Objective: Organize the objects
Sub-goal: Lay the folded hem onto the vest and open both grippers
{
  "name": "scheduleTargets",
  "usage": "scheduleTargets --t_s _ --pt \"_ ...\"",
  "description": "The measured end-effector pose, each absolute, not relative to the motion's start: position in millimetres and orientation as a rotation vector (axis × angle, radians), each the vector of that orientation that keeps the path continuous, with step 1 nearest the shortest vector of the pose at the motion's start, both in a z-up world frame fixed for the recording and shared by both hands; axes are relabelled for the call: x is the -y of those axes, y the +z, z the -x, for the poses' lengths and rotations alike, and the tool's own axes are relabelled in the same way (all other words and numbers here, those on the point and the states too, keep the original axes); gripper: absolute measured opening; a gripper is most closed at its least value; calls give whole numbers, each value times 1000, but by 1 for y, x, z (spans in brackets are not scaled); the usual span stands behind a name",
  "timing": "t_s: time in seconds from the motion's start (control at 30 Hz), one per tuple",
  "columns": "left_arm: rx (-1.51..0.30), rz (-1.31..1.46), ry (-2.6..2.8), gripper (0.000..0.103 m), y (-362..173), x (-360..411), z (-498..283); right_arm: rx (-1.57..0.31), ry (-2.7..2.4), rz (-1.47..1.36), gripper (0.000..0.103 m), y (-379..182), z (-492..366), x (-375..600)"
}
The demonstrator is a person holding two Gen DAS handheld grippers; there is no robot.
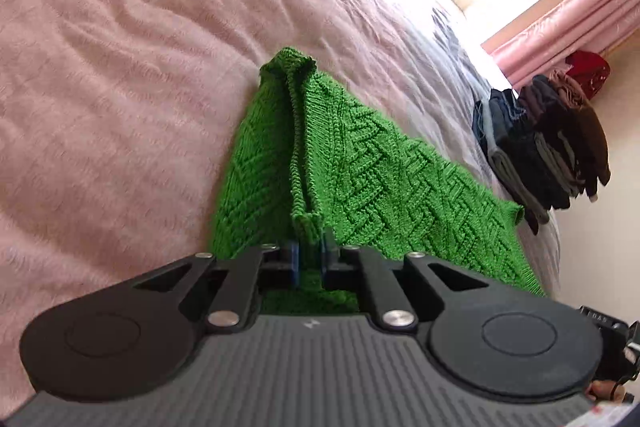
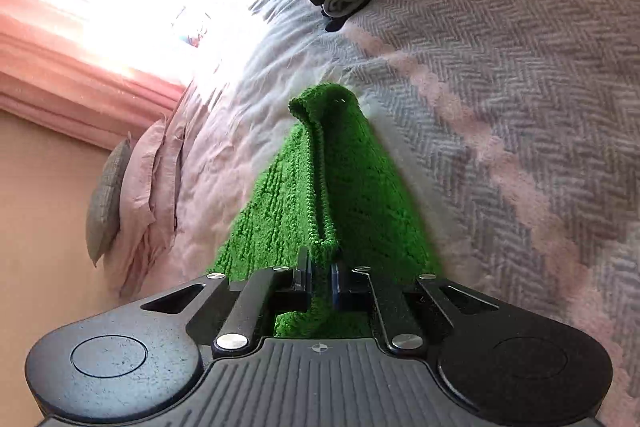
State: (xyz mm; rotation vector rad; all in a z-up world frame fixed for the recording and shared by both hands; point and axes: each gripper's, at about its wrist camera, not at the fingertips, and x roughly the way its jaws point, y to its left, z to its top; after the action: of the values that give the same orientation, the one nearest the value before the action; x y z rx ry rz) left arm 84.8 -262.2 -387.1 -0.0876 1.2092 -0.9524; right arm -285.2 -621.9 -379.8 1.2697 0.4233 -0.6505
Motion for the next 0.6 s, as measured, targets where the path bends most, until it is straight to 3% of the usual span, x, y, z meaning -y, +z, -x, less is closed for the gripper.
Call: scheduleTargets --t_s 0.4,0.5,0.6 --pt "-1147 -53 -927 8 -403 248 -66 -537 -670 -1229 5 -408 329 575" --pt "-1145 -114 -911 10 -411 254 -65 -675 -671 -1128 5 -421 317 572" --pt "-1163 -168 -894 16 -405 262 -66 -821 -639 -1023 13 -411 300 574"
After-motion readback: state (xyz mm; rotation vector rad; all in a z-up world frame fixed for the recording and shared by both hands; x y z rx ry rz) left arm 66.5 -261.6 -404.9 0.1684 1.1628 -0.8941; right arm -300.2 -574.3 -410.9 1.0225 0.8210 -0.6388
